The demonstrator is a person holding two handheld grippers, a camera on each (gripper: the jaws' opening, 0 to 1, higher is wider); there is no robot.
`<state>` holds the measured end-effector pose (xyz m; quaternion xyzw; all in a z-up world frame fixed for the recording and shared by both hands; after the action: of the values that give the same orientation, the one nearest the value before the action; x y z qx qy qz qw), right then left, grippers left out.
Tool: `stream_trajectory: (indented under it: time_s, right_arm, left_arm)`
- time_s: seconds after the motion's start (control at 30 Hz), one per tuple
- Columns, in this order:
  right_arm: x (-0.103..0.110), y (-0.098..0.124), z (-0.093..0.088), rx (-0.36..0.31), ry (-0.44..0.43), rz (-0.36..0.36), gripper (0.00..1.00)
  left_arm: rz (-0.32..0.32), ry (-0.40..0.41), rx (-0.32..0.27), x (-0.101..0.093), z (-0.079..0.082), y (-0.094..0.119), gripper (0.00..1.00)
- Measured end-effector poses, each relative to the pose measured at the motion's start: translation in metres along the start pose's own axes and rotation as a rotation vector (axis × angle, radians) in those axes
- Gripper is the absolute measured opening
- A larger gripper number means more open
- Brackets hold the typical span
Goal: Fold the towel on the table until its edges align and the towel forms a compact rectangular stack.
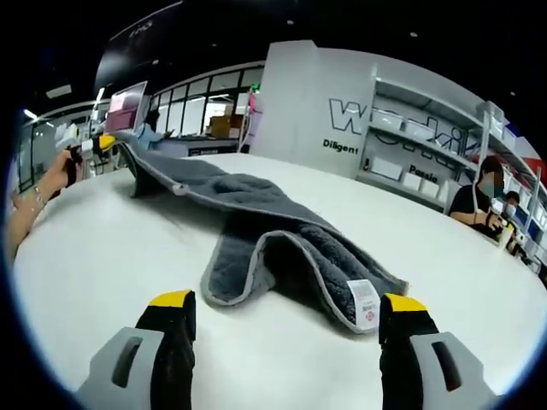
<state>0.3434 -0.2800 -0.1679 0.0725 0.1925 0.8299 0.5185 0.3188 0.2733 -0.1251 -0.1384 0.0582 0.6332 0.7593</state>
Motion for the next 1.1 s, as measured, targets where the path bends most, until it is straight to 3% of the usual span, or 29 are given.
stream_trajectory:
  time_s: [0.2,0.4,0.9,1.1]
  right_arm:
    - [0.001,0.001,0.0,0.0,-0.001,0.0,0.9]
    - [0.001,0.0,-0.002,0.006,0.0,0.001,0.9]
    - [0.003,0.001,-0.006,0.015,-0.006,0.002,0.9]
    - [0.002,0.001,-0.006,0.017,-0.004,0.004,0.9]
  left_arm:
    - [0.067,-0.015,-0.017,0.009,0.003,0.008,0.05]
    - [0.177,0.006,-0.012,0.026,0.002,0.018,0.05]
    - [0.435,-0.081,0.188,0.057,-0.021,0.035,0.06]
    - [0.468,-0.069,0.233,0.064,-0.029,0.037,0.06]
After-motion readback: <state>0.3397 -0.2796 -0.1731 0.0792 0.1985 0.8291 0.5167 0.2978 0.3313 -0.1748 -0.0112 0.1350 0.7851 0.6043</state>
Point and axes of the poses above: the point that each gripper's makers call its tool centre point, and the gripper's own axes: y roughly backward along the fingers, x roughly to its left, z roughly out of its top, the point moved 9 cm from there along y, roughly backward along the fingers, and after that the axes turned 5 degrees about -y, right-handed, at the moved point
